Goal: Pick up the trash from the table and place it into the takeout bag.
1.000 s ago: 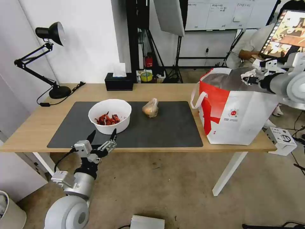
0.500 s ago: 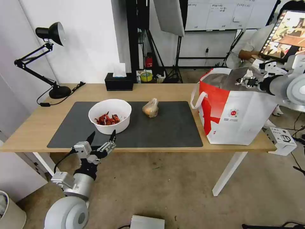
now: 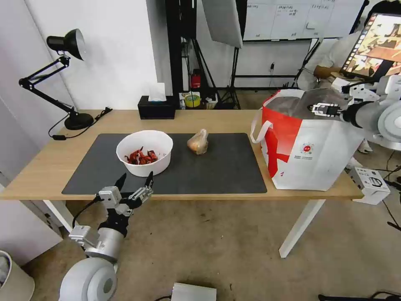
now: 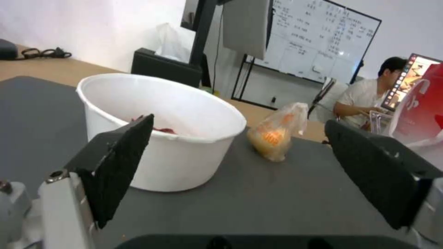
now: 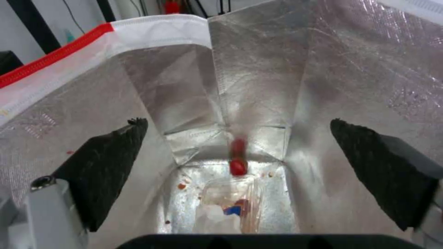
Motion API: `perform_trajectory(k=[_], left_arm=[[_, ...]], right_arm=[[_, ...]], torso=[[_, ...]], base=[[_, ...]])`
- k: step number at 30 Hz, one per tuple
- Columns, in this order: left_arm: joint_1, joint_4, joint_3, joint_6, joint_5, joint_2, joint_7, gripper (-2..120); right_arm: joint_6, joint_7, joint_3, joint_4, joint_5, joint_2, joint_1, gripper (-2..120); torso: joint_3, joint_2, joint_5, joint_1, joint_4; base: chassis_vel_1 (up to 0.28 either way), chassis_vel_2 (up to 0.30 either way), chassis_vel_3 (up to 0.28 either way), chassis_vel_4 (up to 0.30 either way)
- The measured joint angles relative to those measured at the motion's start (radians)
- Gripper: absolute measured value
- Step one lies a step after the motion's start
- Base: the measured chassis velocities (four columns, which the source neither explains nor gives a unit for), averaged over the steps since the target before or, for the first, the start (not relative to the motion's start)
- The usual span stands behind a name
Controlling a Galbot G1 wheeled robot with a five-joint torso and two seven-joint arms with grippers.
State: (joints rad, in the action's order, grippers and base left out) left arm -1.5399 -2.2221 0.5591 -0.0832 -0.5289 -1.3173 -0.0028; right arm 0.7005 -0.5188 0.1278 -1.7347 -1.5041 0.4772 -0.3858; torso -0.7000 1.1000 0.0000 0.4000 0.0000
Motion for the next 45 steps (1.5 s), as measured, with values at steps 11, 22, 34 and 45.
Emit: perform_trajectory(k=[11, 22, 34, 45], left_arm=[[-0.012, 0.009, 0.000, 0.010, 0.004, -0.006, 0.003, 100], [-0.020, 0.011, -0.003, 0.019, 0.010, -0.007, 0.004, 100], [-0.038, 0.002, 0.010, 0.021, 0.022, -0.013, 0.005, 100], [-0.038, 0.025, 0.000, 0.030, 0.043, -0.024, 0.010, 100]], right_arm=[[-0.107, 0.050, 0.054, -0.021, 0.056, 0.004, -0.071, 100], [-0.323, 0.128, 0.102, -0.062, 0.143, 0.005, -0.164, 100], [-0.498, 0.192, 0.143, -0.109, 0.306, 0.029, -0.282, 100], [-0.702, 0.250, 0.215, -0.243, 0.480, 0.066, -0.466, 100]], torso=[[0.000, 0.000, 0.0000, 0.000, 0.0000], [0.000, 0.000, 0.0000, 0.000, 0.0000], [0.000, 0.000, 0.0001, 0.000, 0.0001], [0.000, 0.000, -0.0001, 0.000, 0.0000]], base=[[0.000, 0.000, 0.000, 0.000], [0.000, 0.000, 0.000, 0.000], [0.000, 0.000, 0.000, 0.000], [0.000, 0.000, 0.000, 0.000]])
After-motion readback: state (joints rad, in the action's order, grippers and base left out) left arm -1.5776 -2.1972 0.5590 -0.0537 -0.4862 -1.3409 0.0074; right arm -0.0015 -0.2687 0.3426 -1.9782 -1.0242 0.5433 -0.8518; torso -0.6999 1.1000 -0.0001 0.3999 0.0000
